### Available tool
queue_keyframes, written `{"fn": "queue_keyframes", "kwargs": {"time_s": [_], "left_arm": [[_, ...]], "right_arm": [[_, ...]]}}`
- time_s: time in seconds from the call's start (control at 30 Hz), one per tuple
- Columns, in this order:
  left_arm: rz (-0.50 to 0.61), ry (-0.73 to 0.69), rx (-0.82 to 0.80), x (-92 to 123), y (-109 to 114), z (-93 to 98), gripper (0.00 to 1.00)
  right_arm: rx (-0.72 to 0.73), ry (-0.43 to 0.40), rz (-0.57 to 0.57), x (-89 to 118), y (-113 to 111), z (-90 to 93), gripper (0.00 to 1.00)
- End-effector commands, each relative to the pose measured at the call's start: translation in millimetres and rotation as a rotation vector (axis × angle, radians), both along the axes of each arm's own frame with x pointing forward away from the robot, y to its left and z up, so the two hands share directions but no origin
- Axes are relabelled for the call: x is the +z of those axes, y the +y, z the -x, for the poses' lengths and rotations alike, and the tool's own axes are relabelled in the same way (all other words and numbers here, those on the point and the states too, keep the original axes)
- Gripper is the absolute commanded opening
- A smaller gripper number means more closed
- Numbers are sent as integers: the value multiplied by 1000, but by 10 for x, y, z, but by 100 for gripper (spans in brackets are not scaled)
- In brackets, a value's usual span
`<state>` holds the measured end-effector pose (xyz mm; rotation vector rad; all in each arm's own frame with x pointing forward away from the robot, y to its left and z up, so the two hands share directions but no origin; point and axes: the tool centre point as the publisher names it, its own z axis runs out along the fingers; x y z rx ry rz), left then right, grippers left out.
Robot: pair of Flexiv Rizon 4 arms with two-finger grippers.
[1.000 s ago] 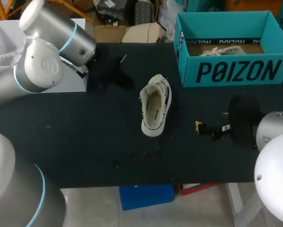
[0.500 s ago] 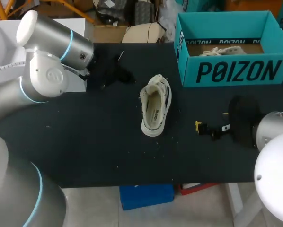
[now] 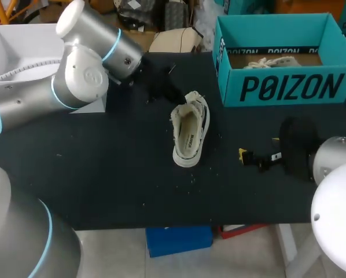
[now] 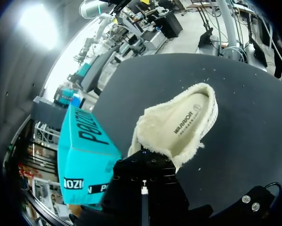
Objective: Take the shoe out of the shoebox, open the shoe tongue, remove and reinsert the insole, then place the shoe into the shoebox
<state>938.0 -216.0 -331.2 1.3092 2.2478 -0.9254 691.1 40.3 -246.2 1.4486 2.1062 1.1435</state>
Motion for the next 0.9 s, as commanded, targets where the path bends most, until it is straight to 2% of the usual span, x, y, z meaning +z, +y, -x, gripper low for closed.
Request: {"fn": "queue_keyframes", "kwargs": {"time_s": [0.03,0.17,0.27,0.47,0.7,0.73,0.77,0.8,0.87,0.9], "left_arm": [[-16,10,-23,-107,-42,178,0],[-32,42,-40,-215,34,389,0],[-40,42,-52,-187,92,508,0],[-72,-19,-72,196,248,645,0],[-156,-20,-76,459,488,753,0],[-180,-5,-75,478,518,766,5],[-213,19,-73,490,555,783,15],[-240,42,-63,498,594,797,19],[-306,68,-33,518,676,817,40],[-332,79,-18,520,717,827,78]], "right_arm": [[-5,-5,0,-20,16,11,100],[-5,-5,0,-20,16,11,100],[-5,-5,0,-20,16,11,100],[-5,-5,0,-20,16,11,100],[-5,-5,0,-20,16,11,100],[-5,-5,0,-20,16,11,100],[-5,-5,0,-20,16,11,100],[-5,-5,0,-20,16,11,100],[-5,-5,0,-20,16,11,100],[-5,-5,0,-20,16,11,100]]}}
